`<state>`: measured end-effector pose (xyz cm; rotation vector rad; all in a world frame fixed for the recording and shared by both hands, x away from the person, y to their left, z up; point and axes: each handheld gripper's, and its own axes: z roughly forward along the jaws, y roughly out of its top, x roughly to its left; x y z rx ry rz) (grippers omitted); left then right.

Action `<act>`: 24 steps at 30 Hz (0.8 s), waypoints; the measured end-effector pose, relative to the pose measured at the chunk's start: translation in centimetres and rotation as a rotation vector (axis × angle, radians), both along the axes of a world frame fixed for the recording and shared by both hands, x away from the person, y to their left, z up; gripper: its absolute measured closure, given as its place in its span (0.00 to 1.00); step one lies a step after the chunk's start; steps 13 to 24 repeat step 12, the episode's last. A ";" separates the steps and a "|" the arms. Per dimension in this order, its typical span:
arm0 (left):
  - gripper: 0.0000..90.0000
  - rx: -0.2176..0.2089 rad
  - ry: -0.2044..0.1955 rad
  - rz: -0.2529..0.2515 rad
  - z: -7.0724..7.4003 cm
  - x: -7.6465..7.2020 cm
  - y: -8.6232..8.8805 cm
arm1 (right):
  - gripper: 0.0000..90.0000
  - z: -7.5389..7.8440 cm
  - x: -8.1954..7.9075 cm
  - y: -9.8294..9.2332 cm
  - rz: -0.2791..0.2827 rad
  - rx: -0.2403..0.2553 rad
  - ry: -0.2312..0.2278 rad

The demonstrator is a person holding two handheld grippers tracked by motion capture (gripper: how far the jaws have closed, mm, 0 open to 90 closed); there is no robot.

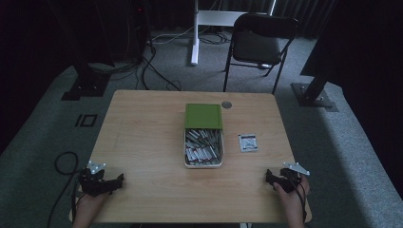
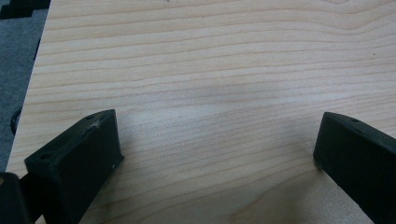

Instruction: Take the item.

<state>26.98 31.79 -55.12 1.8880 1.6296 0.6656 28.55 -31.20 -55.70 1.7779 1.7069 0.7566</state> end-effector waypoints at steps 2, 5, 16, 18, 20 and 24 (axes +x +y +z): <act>0.02 0.000 0.000 0.000 0.0 0.0 0.0 | 0.15 0.0 0.0 0.0 0.001 0.000 0.000; 0.02 -0.001 -0.001 0.001 0.0 0.0 0.0 | 0.14 0.0 0.0 0.0 0.003 0.001 0.001; 0.02 -0.002 -0.001 0.001 0.0 0.0 0.0 | 0.14 0.0 0.1 0.0 0.004 0.002 0.001; 0.02 -0.002 -0.001 0.001 0.0 0.0 0.0 | 0.14 0.0 0.1 0.0 0.004 0.002 0.001; 0.02 -0.002 -0.001 0.001 0.0 0.0 0.0 | 0.14 0.0 0.1 0.0 0.004 0.002 0.001; 0.02 -0.002 -0.001 0.001 0.0 0.0 0.0 | 0.14 0.0 0.1 0.0 0.004 0.002 0.001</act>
